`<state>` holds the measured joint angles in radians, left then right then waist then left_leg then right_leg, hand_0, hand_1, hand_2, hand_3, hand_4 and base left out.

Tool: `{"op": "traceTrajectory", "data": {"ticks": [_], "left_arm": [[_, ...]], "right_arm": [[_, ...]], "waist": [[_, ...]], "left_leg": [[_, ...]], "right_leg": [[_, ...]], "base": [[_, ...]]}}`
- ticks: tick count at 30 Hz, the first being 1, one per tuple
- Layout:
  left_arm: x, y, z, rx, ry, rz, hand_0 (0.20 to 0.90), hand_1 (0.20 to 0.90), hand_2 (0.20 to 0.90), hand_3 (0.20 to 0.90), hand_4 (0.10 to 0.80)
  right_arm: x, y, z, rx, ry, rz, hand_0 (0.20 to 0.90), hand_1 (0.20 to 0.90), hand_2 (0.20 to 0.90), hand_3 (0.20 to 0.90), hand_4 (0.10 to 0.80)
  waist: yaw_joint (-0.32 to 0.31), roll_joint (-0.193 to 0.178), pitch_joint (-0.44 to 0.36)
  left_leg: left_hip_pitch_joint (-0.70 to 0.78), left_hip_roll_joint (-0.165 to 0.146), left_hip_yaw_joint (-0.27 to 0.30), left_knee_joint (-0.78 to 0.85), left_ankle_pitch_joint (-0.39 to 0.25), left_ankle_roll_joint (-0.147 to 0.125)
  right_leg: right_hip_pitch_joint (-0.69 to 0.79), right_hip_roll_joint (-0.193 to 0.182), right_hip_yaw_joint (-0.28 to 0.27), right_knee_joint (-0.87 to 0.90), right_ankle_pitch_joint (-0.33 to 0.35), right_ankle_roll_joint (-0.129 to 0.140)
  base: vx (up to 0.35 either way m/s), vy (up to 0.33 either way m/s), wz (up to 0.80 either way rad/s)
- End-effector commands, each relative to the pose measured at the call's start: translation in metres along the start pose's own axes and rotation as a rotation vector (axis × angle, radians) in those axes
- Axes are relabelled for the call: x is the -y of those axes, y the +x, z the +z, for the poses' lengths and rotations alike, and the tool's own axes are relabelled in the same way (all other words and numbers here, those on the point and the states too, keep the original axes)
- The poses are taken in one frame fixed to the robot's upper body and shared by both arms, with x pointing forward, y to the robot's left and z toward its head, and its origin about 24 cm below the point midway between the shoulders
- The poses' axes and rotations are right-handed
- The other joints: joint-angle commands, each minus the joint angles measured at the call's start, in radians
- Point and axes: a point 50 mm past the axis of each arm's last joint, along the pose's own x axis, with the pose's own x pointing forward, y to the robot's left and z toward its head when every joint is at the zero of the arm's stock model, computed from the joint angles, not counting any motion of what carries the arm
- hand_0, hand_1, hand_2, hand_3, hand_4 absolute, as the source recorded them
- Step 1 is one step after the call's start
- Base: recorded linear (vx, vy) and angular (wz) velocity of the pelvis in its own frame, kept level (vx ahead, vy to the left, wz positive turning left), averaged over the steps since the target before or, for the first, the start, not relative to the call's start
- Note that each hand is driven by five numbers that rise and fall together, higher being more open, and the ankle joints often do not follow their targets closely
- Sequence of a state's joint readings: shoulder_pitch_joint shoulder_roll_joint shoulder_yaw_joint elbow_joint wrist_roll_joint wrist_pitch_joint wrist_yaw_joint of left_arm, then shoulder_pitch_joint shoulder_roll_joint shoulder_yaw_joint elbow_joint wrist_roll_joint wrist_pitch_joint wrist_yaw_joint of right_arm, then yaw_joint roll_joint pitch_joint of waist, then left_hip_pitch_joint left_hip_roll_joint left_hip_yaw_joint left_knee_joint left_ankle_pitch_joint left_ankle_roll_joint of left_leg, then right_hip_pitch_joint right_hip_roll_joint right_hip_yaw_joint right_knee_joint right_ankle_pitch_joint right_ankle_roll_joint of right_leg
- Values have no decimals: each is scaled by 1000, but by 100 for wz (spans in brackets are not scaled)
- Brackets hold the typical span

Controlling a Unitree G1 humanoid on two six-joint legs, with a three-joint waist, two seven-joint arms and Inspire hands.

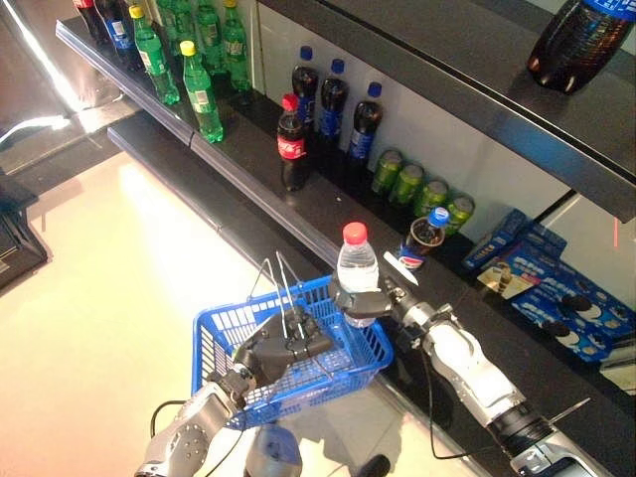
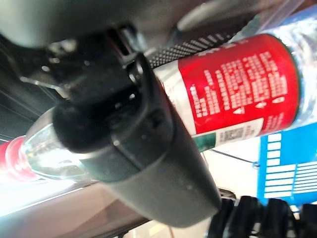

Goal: Pick up the drink and place into the basket.

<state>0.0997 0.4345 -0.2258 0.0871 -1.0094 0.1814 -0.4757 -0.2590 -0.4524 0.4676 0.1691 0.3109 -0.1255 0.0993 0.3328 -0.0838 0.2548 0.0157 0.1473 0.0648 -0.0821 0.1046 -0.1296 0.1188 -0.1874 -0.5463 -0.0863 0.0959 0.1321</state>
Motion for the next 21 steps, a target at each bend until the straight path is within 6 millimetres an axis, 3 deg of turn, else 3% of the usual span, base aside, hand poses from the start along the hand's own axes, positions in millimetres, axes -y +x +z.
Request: {"op": "traceTrajectory", "data": {"ticks": [1, 21], "left_arm": [[117, 37, 75, 324, 168, -749, 300, 300, 300, 200, 100], [145, 27, 85, 332, 228, -935, 300, 300, 300, 200, 100]], "right_arm": [[2, 22, 75, 359, -58, 4, 300, 300, 300, 200, 100], [7, 25, 14, 36, -186, -47, 300, 300, 300, 200, 100]], "waist": [[-2, 7, -130], [24, 16, -139]], "left_leg": [[-128, -94, 31, -5, 39, 40], [-141, -98, -1, -5, 47, 32]], "right_leg": [[133, 54, -25, 89, -178, -33], [136, 54, -48, 93, -184, -37]], "base": [[0, 0, 0], [4, -4, 3]]}}
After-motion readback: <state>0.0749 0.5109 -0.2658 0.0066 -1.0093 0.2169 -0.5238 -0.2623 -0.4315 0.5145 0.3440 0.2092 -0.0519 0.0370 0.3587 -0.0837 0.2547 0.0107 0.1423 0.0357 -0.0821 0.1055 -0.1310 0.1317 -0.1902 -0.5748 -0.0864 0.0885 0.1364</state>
